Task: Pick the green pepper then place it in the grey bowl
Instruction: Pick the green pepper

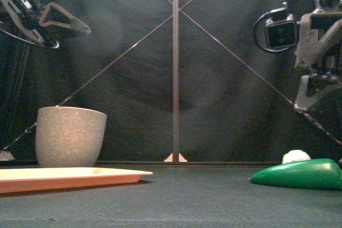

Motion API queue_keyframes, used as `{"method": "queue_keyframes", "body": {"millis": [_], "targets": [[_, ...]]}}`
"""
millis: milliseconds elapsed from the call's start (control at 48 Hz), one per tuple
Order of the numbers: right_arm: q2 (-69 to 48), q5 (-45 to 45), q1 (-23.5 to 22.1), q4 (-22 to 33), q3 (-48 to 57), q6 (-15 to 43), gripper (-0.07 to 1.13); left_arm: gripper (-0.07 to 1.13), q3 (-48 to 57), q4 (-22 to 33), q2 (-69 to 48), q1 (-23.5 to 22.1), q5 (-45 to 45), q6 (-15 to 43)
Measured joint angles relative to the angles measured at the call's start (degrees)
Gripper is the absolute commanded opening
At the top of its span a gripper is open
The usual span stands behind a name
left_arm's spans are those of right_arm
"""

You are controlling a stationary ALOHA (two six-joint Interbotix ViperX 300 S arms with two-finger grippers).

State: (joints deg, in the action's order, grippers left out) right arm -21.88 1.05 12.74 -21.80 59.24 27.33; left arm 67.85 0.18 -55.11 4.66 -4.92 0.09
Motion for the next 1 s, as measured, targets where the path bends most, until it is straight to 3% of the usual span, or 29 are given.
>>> {"method": "queue_keyframes", "body": {"millis": [625,771,1000], "targets": [[21.27,11.87,-2.72,6.86,-12.13,0.09,0.95,0.06,1.58,-0.09,0.00,0.00,0.09,0.00],[22.68,12.13,-2.81,6.94,-12.66,0.09,0.86,0.06,1.93,0.00,0.00,0.00,0.09,0.00],[23.20,12.22,-2.90,7.03,-13.10,0.09,0.62,0.06,2.02,0.09,-0.09,-0.26,0.09,0.00]]}}
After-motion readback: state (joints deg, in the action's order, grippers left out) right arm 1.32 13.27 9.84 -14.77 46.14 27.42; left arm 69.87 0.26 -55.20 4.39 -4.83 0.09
